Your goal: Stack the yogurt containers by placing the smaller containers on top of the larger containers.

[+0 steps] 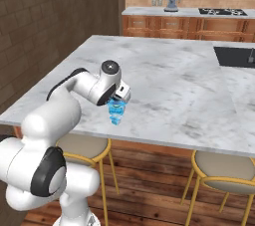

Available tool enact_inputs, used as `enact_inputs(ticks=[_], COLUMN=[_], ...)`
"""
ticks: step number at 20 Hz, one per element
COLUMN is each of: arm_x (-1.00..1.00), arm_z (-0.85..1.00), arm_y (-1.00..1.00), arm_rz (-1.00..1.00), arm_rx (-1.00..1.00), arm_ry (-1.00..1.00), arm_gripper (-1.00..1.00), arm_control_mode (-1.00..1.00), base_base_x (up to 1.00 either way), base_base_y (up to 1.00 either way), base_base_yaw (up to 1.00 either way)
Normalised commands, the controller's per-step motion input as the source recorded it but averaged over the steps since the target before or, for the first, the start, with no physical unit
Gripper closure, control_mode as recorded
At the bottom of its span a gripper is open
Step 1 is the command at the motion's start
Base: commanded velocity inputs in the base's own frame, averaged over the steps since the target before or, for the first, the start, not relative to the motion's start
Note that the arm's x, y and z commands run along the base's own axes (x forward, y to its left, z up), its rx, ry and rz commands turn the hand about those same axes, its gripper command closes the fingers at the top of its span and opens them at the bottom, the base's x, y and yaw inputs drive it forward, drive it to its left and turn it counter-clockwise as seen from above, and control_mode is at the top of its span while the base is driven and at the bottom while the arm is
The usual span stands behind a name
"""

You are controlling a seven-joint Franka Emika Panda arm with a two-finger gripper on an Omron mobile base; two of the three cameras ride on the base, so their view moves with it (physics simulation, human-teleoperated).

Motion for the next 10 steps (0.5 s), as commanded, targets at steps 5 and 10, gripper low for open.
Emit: enact_inputs(ticks=[5, 10], arm_x=[-0.01, 0.0], arm_z=[-0.21, -0.27], arm_y=[0.11, 0.0], arm_rz=[0.05, 0.0], arm_rx=[-0.14, -0.07], arm_ry=[0.14, 0.07], arm_gripper=[-1.0, -1.0], arm_control_mode=[-1.0, -1.0], base_base_x=[0.0, 0.0], base_base_y=[0.0, 0.0], base_base_yaw=[0.0, 0.0])
